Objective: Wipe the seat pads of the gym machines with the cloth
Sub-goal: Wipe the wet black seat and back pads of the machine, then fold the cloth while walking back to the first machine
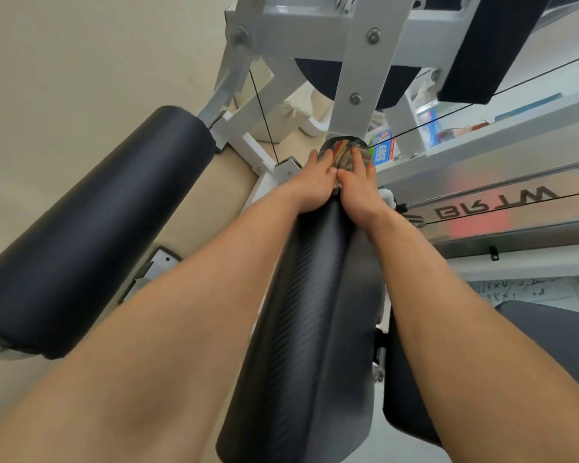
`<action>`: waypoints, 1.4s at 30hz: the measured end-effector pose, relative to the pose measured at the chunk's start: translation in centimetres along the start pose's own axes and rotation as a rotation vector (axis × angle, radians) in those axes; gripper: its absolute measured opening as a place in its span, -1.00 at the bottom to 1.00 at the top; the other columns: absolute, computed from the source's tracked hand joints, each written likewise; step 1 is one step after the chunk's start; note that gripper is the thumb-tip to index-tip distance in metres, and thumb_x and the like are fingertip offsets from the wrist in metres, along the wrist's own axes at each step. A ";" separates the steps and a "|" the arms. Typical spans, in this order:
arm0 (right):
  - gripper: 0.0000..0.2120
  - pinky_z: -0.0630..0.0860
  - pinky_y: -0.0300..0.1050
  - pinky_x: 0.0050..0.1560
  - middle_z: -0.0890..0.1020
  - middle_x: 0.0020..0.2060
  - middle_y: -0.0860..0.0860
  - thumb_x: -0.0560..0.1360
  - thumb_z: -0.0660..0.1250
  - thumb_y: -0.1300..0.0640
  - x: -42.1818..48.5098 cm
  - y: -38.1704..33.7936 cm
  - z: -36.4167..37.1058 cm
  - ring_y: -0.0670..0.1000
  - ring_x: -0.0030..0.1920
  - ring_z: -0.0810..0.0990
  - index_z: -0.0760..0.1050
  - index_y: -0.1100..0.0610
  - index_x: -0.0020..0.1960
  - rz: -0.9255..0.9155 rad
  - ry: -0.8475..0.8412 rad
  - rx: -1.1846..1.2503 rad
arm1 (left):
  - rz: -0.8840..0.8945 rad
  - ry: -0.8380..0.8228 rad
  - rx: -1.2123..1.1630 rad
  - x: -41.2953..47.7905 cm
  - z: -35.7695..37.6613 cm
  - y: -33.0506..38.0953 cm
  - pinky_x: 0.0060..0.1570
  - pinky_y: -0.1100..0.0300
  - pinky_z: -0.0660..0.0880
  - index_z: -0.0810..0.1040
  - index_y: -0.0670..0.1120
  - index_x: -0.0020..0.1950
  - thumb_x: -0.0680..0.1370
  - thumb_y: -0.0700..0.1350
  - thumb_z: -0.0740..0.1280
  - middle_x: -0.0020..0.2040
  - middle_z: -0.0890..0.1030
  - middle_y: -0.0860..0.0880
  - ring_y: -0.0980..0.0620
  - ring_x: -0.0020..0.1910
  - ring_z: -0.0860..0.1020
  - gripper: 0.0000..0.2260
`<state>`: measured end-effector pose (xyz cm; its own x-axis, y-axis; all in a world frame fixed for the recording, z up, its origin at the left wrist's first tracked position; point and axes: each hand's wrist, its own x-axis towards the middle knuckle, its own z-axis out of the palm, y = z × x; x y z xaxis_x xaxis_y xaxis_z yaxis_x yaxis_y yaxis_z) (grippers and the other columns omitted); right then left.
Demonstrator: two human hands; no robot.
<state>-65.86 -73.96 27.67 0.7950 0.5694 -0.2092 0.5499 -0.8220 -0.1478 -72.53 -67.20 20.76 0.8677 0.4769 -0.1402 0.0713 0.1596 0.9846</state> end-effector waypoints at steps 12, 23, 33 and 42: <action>-0.37 -0.09 0.24 0.59 -0.17 0.65 0.11 0.63 0.11 -0.05 -11.2 0.1 2.0 0.16 0.64 -0.12 -0.04 -0.14 0.64 -0.001 -0.079 -0.066 | -0.036 0.005 -0.207 -12.2 1.1 -3.5 0.58 0.12 -0.04 0.07 -0.08 0.65 0.74 -0.13 0.04 0.65 0.11 -0.07 0.01 0.62 0.05 -0.54; -0.37 -0.02 0.25 0.54 -0.14 0.65 0.00 0.63 0.15 0.03 -38.5 1.7 7.3 0.08 0.64 -0.12 -0.03 -0.16 0.63 0.027 -0.025 -0.022 | -0.160 -0.031 -0.056 -37.4 3.3 -4.0 0.50 0.22 0.18 0.17 0.09 0.62 0.70 -0.17 0.15 0.65 0.10 0.04 0.00 0.57 0.23 -0.50; -0.84 0.58 0.07 0.01 0.65 -0.14 0.00 0.44 0.33 0.23 -45.6 -9.4 3.9 0.09 -0.06 0.62 0.54 0.03 -0.03 0.110 -0.138 0.252 | -0.342 0.103 -0.033 -50.0 -6.7 3.2 0.15 0.22 0.51 0.58 0.00 0.32 0.55 -0.16 0.39 0.07 0.67 0.04 0.06 0.08 0.60 -0.66; -0.88 0.46 -0.15 -0.18 0.66 -0.17 -0.01 0.58 0.32 0.03 -49.3 -24.3 -4.2 -0.02 -0.13 0.62 0.59 -0.01 -0.10 0.008 -0.594 0.472 | -0.419 0.238 0.071 -60.3 -23.3 13.0 -0.15 0.21 0.59 0.44 0.13 0.30 0.51 -0.26 0.40 0.02 0.61 0.00 0.01 -0.08 0.64 -0.55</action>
<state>-117.36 -82.02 45.61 0.4535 0.5794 -0.6773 0.2707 -0.8135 -0.5147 -135.41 -73.75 39.58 0.6211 0.5696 -0.5383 0.4312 0.3251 0.8416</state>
